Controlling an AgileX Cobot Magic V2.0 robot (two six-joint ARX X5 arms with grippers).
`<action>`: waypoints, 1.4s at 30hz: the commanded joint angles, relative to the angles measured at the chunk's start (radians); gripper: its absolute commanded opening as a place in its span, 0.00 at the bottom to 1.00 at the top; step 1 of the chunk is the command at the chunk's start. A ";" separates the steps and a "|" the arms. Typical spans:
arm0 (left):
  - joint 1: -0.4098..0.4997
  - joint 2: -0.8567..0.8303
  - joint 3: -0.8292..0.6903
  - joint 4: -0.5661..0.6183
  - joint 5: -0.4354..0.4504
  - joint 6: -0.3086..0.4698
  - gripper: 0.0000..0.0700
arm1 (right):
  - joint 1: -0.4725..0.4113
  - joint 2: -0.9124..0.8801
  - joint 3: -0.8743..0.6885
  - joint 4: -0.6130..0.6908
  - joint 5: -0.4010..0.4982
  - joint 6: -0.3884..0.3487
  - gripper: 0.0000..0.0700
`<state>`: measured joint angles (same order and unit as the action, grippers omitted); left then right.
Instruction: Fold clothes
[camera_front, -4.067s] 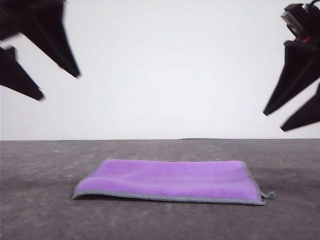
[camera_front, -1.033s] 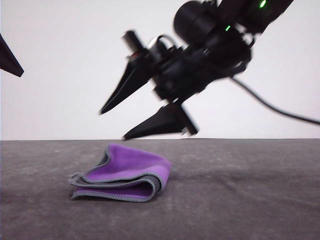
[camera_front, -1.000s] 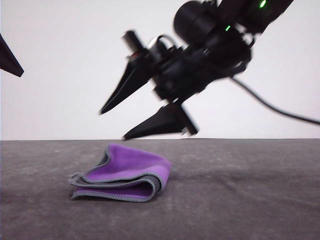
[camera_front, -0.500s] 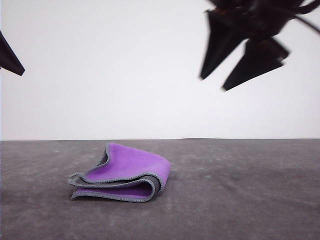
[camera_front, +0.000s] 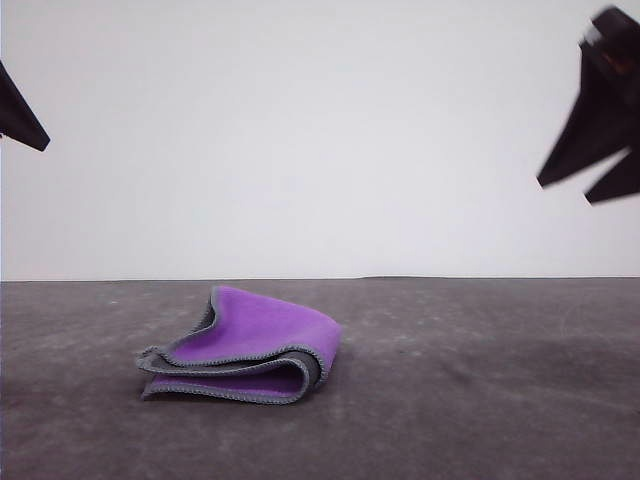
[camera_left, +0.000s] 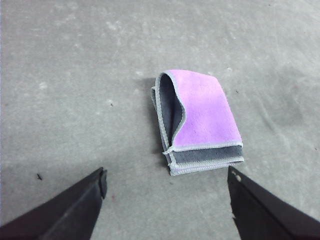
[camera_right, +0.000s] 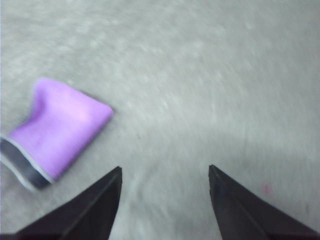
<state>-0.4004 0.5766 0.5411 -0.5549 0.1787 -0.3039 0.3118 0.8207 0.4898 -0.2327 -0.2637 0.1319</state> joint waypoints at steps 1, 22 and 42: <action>-0.003 0.005 0.006 0.005 -0.003 0.004 0.66 | 0.004 0.005 0.007 0.004 0.003 0.025 0.50; -0.005 0.004 0.008 0.025 0.004 0.002 0.00 | 0.005 0.005 0.007 0.021 0.003 0.014 0.02; 0.298 -0.395 -0.381 0.358 -0.113 0.216 0.00 | 0.005 0.005 0.007 0.021 0.003 0.014 0.02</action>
<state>-0.1089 0.1992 0.1687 -0.2078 0.0778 -0.1153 0.3122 0.8207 0.4896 -0.2230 -0.2607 0.1387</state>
